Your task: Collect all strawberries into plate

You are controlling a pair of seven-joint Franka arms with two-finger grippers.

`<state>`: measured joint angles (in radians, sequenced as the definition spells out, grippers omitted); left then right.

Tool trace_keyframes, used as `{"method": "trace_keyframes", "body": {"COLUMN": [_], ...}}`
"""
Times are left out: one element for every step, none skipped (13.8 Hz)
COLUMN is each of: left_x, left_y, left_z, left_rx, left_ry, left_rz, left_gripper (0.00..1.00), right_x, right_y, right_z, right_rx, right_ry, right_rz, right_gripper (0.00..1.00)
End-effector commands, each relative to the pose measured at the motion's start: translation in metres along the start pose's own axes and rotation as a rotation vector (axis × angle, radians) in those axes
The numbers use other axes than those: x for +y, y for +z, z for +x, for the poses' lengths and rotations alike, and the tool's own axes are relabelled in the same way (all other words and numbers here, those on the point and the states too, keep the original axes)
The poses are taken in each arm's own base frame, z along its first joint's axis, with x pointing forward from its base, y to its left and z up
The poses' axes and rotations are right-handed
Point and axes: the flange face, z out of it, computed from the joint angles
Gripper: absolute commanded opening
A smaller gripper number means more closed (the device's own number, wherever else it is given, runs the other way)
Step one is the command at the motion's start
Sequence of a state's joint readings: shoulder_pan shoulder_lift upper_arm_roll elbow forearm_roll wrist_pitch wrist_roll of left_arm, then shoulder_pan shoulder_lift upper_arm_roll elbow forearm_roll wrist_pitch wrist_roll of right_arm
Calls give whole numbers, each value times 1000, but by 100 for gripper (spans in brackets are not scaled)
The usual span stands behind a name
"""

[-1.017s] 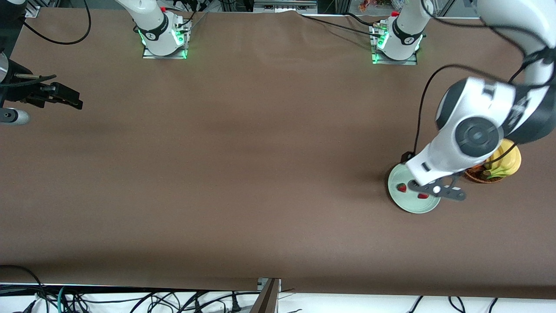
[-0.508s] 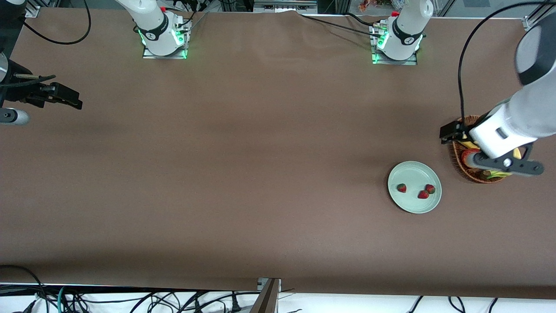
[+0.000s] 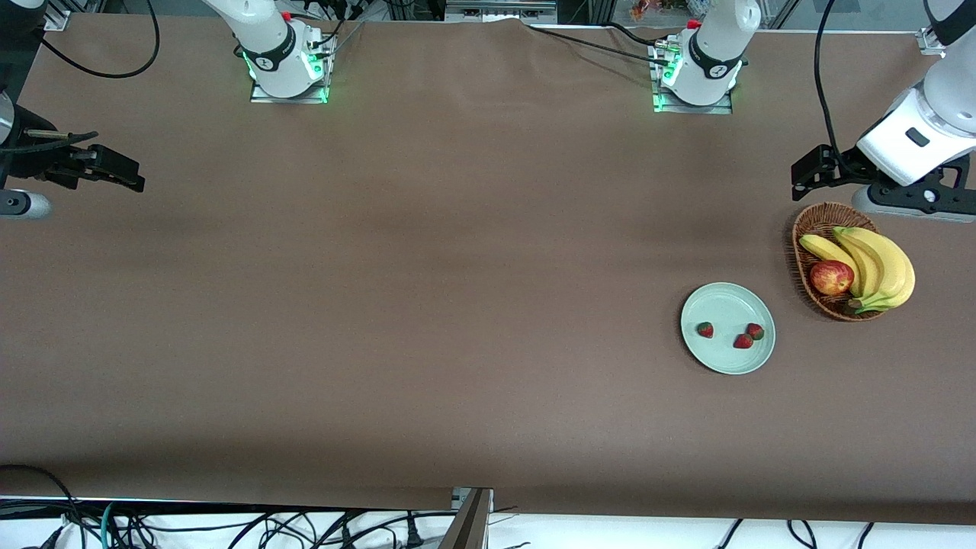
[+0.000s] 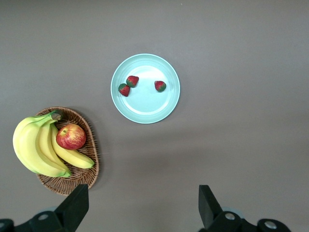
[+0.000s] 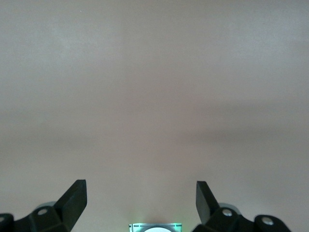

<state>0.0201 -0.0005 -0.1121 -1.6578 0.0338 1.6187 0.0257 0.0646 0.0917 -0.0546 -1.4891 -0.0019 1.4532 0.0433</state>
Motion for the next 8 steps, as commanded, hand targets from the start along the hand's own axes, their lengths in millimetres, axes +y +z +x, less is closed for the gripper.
{"method": "trace_keyframes", "body": {"left_x": [0, 0, 0, -1, -2, -2, -2, -2], "left_y": [2, 2, 2, 2, 3, 3, 3, 3], "left_z": [-3, -4, -4, -4, -3, -3, -3, -3], "left_rx": [15, 15, 15, 15, 13, 10, 12, 10], "left_ry": [-1, -1, -1, -2, -2, -3, -3, 0], "left_rz": [-23, -23, -23, -23, -25, -27, -27, -27], "left_gripper": [100, 100, 100, 100, 100, 100, 100, 100], "right_x": [1, 0, 1, 1, 1, 2, 1, 1], "right_y": [-3, -3, -3, -3, -3, -3, -3, -4], "right_z": [-4, -4, -4, -4, -4, -4, -4, -4], "right_rx": [-2, -2, -2, -2, -2, -1, -1, 1], "right_ry": [16, 15, 16, 16, 15, 10, 8, 8], "right_rz": [20, 20, 20, 20, 20, 19, 16, 16], "right_gripper": [100, 100, 100, 100, 100, 100, 100, 100]}}
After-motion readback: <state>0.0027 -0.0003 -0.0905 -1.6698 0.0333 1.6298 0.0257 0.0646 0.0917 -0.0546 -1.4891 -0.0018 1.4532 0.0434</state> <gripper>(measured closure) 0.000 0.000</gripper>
